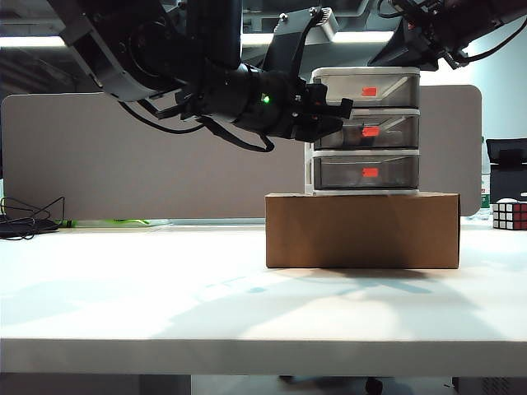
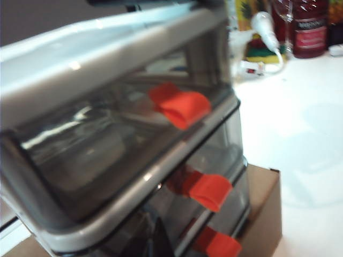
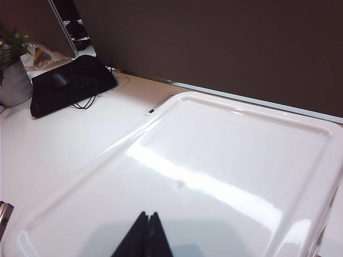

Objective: Open the second layer of the drawer on the table, pick up a bottle of cleaner on the table and put it in, and finally close the drawer.

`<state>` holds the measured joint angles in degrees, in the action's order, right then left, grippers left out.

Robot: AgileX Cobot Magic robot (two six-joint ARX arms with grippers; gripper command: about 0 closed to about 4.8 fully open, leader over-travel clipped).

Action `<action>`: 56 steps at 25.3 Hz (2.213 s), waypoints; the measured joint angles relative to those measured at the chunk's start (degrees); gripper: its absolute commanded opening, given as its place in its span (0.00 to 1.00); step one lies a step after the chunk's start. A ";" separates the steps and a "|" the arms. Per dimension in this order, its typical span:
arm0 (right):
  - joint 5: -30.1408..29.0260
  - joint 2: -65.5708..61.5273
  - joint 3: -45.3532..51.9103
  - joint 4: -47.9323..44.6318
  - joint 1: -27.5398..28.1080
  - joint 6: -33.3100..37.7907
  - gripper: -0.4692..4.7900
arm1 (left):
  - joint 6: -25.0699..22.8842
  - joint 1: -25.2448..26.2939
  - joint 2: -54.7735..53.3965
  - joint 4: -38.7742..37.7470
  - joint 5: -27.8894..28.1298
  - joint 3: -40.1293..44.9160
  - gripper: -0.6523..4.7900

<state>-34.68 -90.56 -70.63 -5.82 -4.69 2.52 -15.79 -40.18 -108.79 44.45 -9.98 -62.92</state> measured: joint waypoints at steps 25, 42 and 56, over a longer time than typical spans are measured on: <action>4.39 38.18 21.05 8.35 3.48 -4.09 0.08 | -0.55 6.51 48.52 -14.01 2.45 28.96 0.11; 20.02 84.00 51.45 18.45 3.43 -0.26 0.08 | 6.54 7.37 79.80 -28.85 11.34 52.00 0.11; 27.39 90.44 59.65 22.10 3.39 6.14 0.08 | 14.29 7.32 101.18 -31.82 15.30 62.51 0.11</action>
<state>-7.29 -0.12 -10.98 16.27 -1.30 8.67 -1.50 -32.86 -7.62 12.62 5.32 -0.40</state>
